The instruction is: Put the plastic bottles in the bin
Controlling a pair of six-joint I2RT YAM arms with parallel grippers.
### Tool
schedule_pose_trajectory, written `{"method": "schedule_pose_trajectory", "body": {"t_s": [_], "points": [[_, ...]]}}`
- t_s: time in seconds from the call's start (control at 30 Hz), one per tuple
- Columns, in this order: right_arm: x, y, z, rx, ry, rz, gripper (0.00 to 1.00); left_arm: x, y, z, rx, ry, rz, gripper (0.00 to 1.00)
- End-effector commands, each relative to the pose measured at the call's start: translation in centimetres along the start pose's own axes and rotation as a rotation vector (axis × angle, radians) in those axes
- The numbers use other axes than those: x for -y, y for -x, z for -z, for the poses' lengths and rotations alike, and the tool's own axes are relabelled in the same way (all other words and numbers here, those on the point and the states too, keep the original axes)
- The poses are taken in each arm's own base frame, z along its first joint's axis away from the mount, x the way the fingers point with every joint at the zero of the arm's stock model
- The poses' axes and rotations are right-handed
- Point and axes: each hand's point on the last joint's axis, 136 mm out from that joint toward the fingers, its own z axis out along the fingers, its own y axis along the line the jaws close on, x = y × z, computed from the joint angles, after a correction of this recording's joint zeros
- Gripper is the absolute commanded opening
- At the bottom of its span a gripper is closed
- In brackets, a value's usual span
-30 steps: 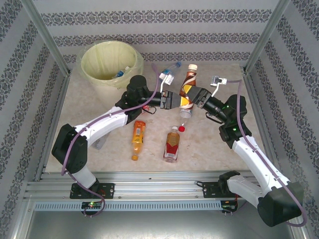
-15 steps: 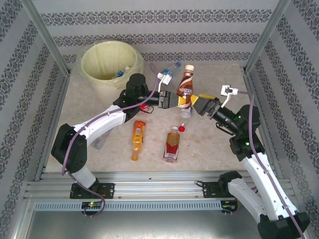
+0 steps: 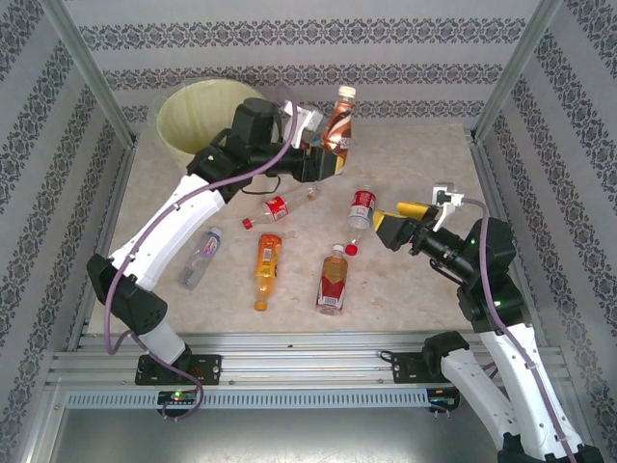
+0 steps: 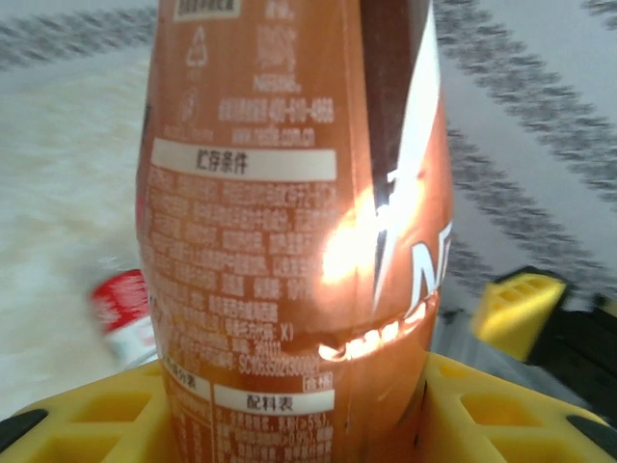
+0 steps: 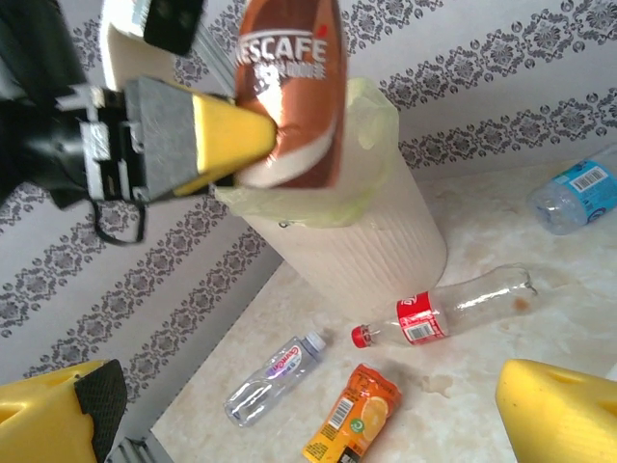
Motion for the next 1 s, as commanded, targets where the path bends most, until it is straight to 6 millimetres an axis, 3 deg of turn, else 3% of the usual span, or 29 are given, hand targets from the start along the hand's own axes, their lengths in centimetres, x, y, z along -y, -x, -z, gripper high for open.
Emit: {"method": "schedule_pose_trajectory", "body": {"t_s": [0.0, 0.23, 0.6, 0.9, 0.97], "points": [[0.0, 0.5, 0.5, 0.022, -0.025, 0.058, 0.98, -5.2, -1.1, 2.1, -0.111, 0.317, -0.097, 0.51], [0.5, 0.2, 0.6, 0.017, -0.053, 0.069, 0.98, -10.9, 1.3, 6.4, -0.157, 0.627, -0.138, 0.51], [0.6, 0.0, 0.6, 0.0, -0.061, 0.075, 0.98, -20.3, 2.1, 12.2, -0.19, 0.898, -0.035, 0.52], [0.7, -0.1, 0.4, -0.012, -0.062, 0.07, 0.98, -24.2, 0.6, 14.3, -0.219, 0.922, 0.067, 0.53], [0.7, -0.1, 0.3, -0.013, -0.063, 0.069, 0.98, -24.4, 0.0, 13.6, -0.234, 0.882, 0.093, 0.53]]}}
